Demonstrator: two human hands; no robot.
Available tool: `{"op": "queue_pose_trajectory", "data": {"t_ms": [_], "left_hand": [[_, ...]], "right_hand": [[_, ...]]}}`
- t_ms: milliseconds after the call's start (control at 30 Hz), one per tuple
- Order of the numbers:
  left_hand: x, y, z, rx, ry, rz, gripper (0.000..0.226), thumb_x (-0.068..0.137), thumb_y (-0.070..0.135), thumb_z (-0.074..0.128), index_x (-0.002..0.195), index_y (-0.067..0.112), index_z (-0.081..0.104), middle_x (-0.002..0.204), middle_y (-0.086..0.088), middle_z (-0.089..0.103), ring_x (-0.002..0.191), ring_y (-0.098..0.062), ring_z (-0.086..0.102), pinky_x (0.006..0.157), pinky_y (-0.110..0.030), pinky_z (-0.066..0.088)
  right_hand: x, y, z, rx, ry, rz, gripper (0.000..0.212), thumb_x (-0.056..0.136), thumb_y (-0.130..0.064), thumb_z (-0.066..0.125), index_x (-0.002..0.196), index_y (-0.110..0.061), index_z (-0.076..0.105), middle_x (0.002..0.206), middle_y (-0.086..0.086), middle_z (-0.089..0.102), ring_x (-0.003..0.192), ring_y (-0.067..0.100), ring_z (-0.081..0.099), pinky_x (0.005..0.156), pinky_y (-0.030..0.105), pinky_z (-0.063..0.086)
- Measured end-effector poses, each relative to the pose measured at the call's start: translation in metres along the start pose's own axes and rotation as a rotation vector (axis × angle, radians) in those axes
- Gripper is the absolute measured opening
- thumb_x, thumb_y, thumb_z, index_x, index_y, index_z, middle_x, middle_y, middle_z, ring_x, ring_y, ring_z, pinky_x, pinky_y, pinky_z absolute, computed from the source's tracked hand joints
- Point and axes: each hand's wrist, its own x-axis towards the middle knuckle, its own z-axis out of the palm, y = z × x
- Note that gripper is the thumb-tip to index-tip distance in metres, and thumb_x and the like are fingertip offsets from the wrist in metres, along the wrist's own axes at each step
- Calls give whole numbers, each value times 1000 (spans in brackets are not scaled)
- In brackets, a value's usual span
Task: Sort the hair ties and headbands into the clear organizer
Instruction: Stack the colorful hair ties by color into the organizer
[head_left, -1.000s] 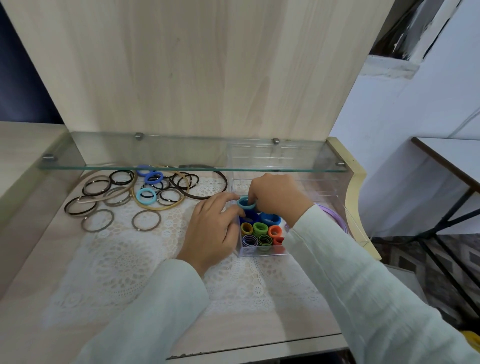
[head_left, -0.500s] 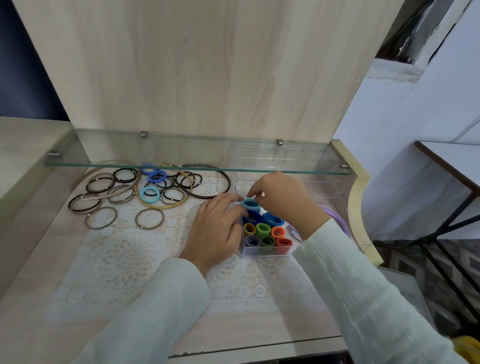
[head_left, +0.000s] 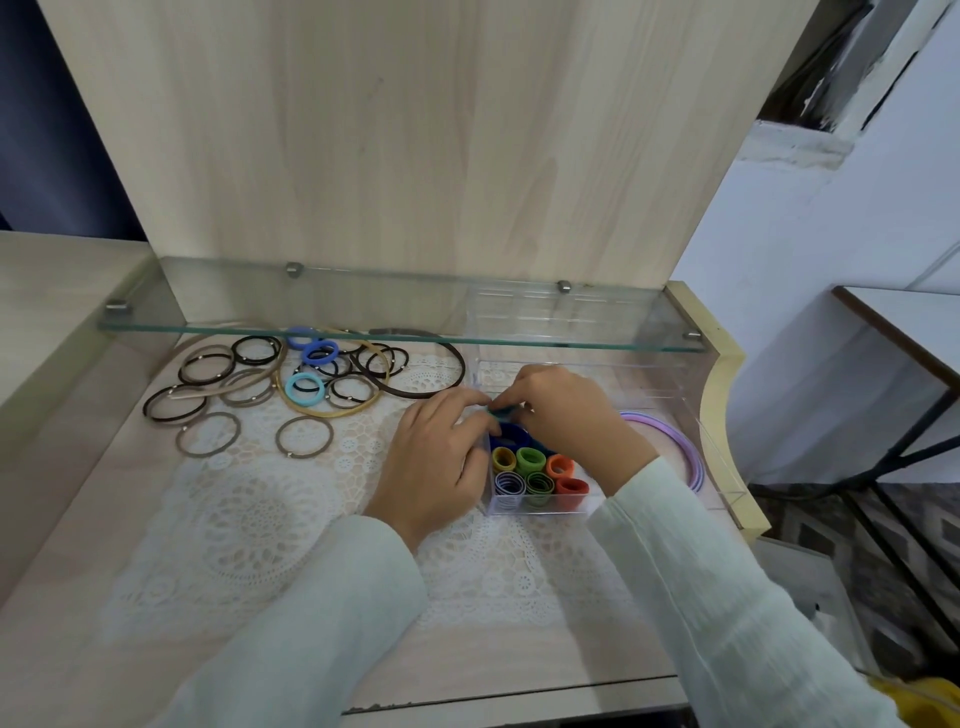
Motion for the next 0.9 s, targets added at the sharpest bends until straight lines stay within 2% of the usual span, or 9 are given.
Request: {"op": "queue_pose_trajectory", "data": {"t_ms": [133, 267, 400, 533, 667, 900], "left_hand": [[0, 1, -1, 8, 8, -16, 37, 80, 23, 39, 107, 22, 64, 122, 6, 60, 119, -13, 50, 100, -27, 31], [0, 2, -3, 38, 47, -86, 32, 79, 24, 38, 104, 24, 58, 112, 10, 60, 109, -9, 51, 92, -22, 28], [-1, 2, -1, 130, 72, -171, 29, 83, 30, 36, 103, 26, 57, 102, 13, 62, 96, -10, 54, 85, -28, 30], [1, 0, 4, 199, 37, -249, 37, 90, 38, 30, 104, 29, 62, 105, 13, 63, 100, -10, 54, 89, -33, 29], [2, -2, 7, 232, -11, -256, 47, 93, 44, 25, 108, 30, 68, 113, 13, 62, 107, -10, 52, 92, -34, 27], [2, -2, 7, 234, -26, -232, 53, 91, 43, 22, 111, 29, 69, 116, 13, 63, 108, -10, 52, 92, -34, 26]], "right_hand": [[-3, 5, -6, 78, 65, 200, 34, 90, -12, 47, 108, -32, 69, 113, -2, 65, 96, 20, 61, 80, 36, 54], [-7, 0, -9, 52, 60, 360, 27, 87, -15, 51, 102, -30, 68, 105, -1, 67, 91, 22, 61, 81, 36, 54], [-10, -8, -6, -112, 39, 393, 21, 90, -23, 50, 107, -21, 63, 101, 2, 65, 94, 23, 59, 84, 35, 43], [-10, -15, -5, -271, -11, 390, 22, 94, -26, 49, 112, -16, 57, 111, 6, 63, 111, 26, 51, 88, 36, 39], [-8, -17, -4, -187, -15, 428, 24, 95, -27, 48, 114, -14, 56, 116, 7, 61, 112, 26, 50, 89, 37, 39], [-6, -21, 0, -94, -23, 449, 24, 95, -27, 49, 114, -14, 56, 114, 9, 62, 108, 25, 52, 90, 38, 41]]}}
